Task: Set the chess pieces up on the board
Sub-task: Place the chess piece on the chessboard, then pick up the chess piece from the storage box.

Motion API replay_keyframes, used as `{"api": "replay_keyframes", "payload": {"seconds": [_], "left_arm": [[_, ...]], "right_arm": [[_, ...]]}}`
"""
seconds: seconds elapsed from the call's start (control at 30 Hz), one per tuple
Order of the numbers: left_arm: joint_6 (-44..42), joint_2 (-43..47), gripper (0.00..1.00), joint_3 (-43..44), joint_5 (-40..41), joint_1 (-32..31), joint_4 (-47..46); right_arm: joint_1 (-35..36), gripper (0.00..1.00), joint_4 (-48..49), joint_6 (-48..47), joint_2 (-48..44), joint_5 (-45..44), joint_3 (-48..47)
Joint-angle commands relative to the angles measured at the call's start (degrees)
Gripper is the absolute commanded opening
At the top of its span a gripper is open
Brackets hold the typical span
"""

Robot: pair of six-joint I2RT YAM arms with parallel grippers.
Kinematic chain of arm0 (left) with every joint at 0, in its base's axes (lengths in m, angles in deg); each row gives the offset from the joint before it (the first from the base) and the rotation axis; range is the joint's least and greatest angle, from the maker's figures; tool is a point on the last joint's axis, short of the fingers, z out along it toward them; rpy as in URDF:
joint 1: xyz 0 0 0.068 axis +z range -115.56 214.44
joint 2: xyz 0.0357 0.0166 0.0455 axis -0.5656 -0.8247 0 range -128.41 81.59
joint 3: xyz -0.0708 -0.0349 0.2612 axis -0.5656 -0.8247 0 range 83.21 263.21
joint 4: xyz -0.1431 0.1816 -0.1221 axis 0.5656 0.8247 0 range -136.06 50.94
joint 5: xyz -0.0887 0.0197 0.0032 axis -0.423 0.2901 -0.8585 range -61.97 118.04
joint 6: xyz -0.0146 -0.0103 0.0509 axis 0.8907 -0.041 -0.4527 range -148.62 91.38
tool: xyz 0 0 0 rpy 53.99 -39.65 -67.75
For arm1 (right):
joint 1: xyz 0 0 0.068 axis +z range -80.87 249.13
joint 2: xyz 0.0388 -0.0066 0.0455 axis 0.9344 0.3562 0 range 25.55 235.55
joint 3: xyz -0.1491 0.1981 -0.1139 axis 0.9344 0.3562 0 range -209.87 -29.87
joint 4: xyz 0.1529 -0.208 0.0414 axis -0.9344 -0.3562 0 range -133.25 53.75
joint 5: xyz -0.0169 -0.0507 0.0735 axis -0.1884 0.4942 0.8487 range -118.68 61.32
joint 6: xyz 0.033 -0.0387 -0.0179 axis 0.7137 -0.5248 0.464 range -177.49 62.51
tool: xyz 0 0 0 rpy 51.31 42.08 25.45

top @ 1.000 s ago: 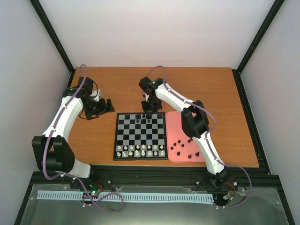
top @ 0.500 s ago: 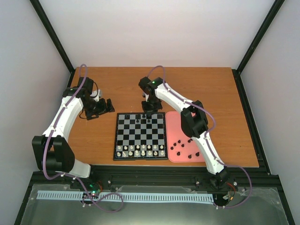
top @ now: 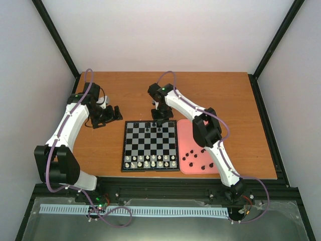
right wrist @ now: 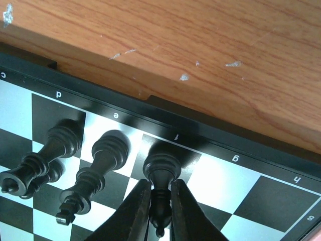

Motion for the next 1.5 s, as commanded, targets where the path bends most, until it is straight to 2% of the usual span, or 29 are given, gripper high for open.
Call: {"api": "replay_keyframes", "payload": {"seconds": [0.0,0.63,0.97,1.03,1.23,1.47], "left_arm": [[-0.2,0.2,1.0,1.0,-0.5,-0.2,0.3],[-0.1,0.1,1.0,1.9,-1.0,-0.2,0.7],[-0.2,-0.6,1.0,2.4,-0.9,-0.2,0.6],[-0.2,-0.7,1.0,2.7,-0.8,-0.2,0.8],[-0.3,-0.6,1.0,2.6,-1.0,-0.2,0.8],[0.0,-0.2,1.0,1.8,-2.4,-0.2,0.2]], "right_arm": [[0.6,0.14,-0.4,0.0,1.5,-0.8,-1.4],[0.7,0.39,-0.2,0.0,-3.6,-2.9,-1.9],[-0.2,0.43,-4.9,0.8,-11.8,-8.5,-1.2],[-0.5,0.43,-5.4,1.5,-16.0,-10.4,2.2],[-2.1,0.44,-4.9,6.6,-34.7,-16.3,27.0],[-4.6,0.44,-5.0,15.5,-54.0,-12.7,53.6]]}}
